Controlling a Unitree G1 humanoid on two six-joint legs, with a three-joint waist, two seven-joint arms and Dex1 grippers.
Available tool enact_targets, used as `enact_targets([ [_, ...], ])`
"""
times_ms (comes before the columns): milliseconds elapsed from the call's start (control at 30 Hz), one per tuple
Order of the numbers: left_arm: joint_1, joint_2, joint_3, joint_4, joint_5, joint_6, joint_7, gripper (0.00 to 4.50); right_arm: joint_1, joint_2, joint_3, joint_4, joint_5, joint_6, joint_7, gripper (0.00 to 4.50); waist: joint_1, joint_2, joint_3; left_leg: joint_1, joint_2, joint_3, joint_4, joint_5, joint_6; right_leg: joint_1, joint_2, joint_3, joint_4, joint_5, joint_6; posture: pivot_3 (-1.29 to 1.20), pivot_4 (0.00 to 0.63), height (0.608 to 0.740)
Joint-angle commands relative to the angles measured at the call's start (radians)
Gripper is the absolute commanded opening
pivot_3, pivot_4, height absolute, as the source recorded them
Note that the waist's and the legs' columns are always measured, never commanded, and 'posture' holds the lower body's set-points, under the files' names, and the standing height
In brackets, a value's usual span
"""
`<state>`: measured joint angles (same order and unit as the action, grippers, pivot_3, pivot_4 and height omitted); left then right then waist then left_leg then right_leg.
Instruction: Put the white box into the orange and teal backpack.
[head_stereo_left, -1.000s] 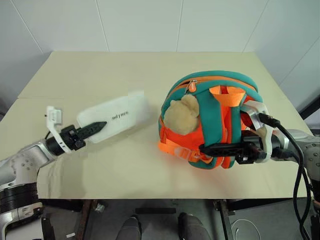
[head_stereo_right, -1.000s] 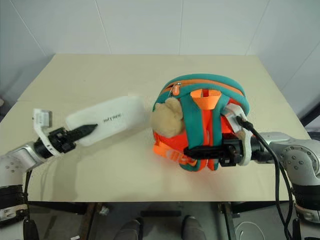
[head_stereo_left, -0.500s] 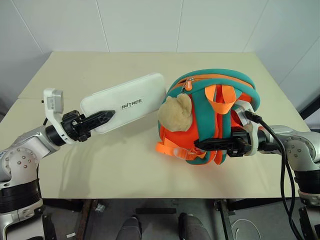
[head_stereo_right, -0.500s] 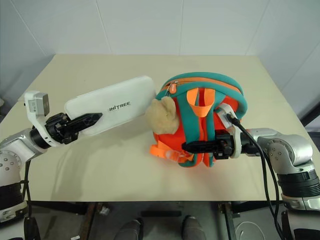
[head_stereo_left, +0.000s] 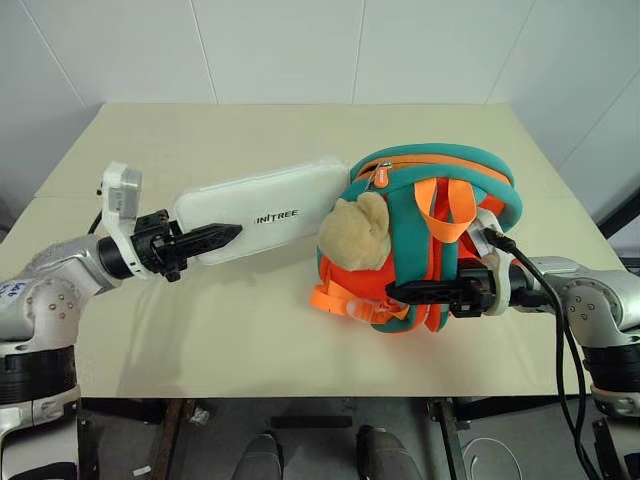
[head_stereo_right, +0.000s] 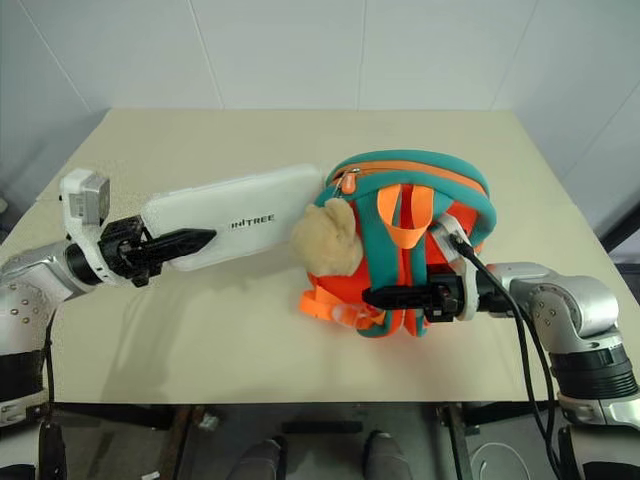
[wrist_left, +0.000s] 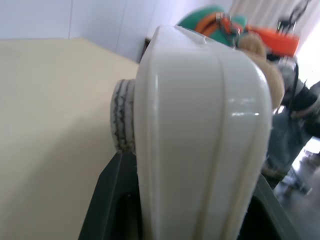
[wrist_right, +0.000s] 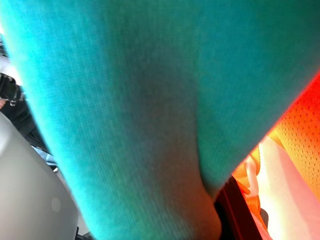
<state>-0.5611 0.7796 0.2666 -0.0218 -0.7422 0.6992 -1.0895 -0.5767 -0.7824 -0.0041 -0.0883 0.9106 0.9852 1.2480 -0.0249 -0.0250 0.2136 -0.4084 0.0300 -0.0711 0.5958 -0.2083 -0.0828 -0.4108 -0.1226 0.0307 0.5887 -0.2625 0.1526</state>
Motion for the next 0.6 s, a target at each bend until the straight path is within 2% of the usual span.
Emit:
enact_targets([
  [33, -0.068, 0.04, -0.128, 0.026, 0.129, -0.12, -0.087, 1.24, -0.002, 0.01, -0.02, -0.028, 0.005, -0.001, -0.013, 0.01, 0.001, 0.0, 0.0, 0.0, 0.0, 0.0, 0.0, 0.0, 0.0, 0.0, 0.0, 0.0, 0.0, 0.0, 0.0, 0.0, 0.15, 0.74],
  [100, -0.124, 0.037, -0.198, 0.062, 0.2, -0.184, -0.115, 1.24, -0.006, 0.018, -0.022, -0.019, 0.005, 0.002, -0.025, 0.01, 0.004, 0.0, 0.0, 0.0, 0.0, 0.0, 0.0, 0.0, 0.0, 0.0, 0.0, 0.0, 0.0, 0.0, 0.0, 0.0, 0.15, 0.74],
  [267, -0.275, -0.046, -0.307, 0.168, 0.299, -0.276, -0.128, 1.24, -0.006, 0.018, -0.023, -0.018, 0.003, 0.001, -0.027, 0.01, 0.017, 0.0, 0.0, 0.0, 0.0, 0.0, 0.001, 0.0, 0.0, 0.001, 0.001, 0.0, 0.0, 0.001, 0.001, 0.0, 0.15, 0.74],
  [400, -0.416, -0.142, -0.402, 0.249, 0.365, -0.273, -0.147, 1.24, -0.005, 0.016, -0.025, -0.032, 0.01, 0.007, -0.031, 0.01, 0.036, 0.0, 0.0, -0.001, 0.0, 0.0, 0.003, 0.0, 0.0, 0.001, 0.001, 0.001, 0.0, 0.005, 0.008, 0.0, 0.15, 0.74],
  [600, -0.557, -0.255, -0.495, 0.387, 0.493, -0.281, -0.135, 1.24, 0.001, 0.013, -0.024, -0.044, 0.01, 0.008, -0.028, 0.01, 0.049, 0.0, 0.0, -0.003, 0.0, 0.0, 0.007, -0.001, 0.002, 0.001, 0.001, 0.001, 0.0, 0.005, 0.01, 0.0, 0.15, 0.74],
])
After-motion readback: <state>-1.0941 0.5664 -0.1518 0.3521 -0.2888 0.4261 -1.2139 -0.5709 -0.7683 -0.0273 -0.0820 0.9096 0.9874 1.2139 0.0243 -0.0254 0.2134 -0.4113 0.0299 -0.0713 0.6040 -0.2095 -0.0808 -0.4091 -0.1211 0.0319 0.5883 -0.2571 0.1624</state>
